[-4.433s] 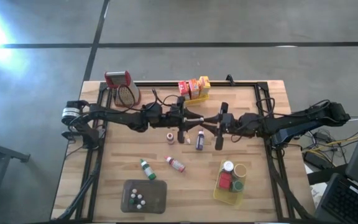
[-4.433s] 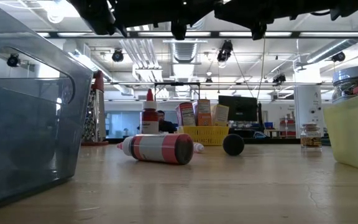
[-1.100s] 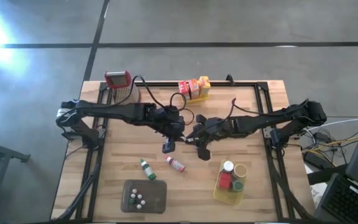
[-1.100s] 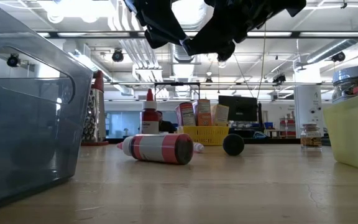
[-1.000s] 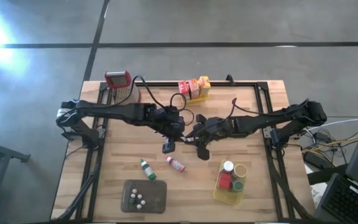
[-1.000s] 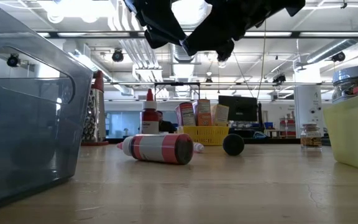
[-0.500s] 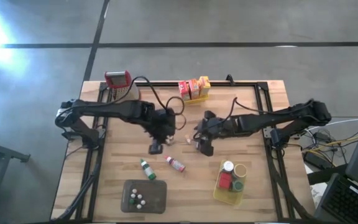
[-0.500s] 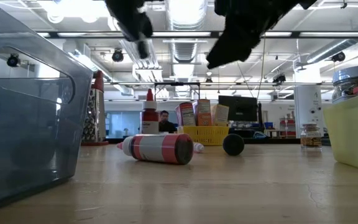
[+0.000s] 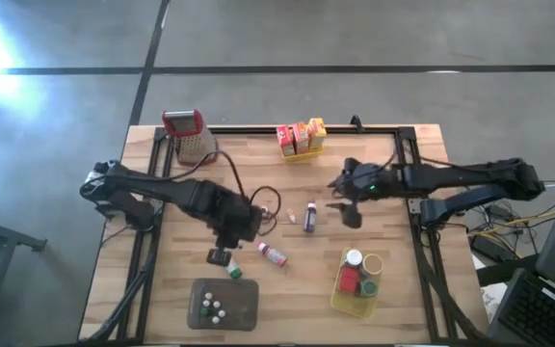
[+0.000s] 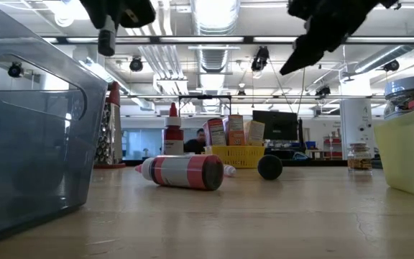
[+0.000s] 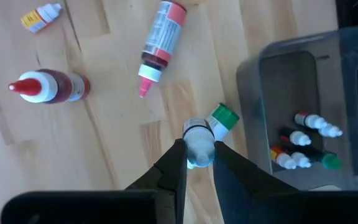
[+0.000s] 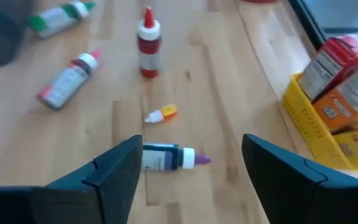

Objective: Pick & Place Kitchen Items
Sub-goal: Put the black food coloring bottle into the black bin

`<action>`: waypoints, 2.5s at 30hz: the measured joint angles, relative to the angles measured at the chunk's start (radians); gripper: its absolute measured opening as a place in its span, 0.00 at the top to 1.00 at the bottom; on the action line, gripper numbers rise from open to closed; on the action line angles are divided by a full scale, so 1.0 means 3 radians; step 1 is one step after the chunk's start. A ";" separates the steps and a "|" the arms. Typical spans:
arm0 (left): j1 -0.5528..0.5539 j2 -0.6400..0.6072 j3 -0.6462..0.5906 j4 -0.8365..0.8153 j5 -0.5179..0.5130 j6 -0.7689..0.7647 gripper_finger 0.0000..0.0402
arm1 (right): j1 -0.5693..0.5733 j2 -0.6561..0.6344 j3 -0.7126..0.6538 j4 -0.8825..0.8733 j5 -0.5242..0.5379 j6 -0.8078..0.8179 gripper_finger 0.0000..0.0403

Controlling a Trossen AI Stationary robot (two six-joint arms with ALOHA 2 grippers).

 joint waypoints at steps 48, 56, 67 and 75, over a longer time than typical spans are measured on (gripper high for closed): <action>-0.1527 0.0166 -0.0440 0.0894 -0.0454 -0.0362 0.83 | -0.0396 -0.3229 -0.0488 -0.0296 -0.0043 -0.0360 0.64; -0.1562 0.0333 -0.0415 0.0898 -0.0230 -0.0390 0.83 | -0.0394 -0.3206 -0.0488 -0.0297 -0.0043 -0.0353 0.70; -0.1556 0.0360 -0.0441 0.0892 -0.0289 -0.0348 0.83 | -0.0394 -0.3206 -0.0488 -0.0298 -0.0043 -0.0357 0.79; -0.1516 0.0453 -0.0449 0.0685 -0.0351 -0.0349 0.83 | -0.0394 -0.3206 -0.0488 -0.0298 -0.0042 -0.0358 0.86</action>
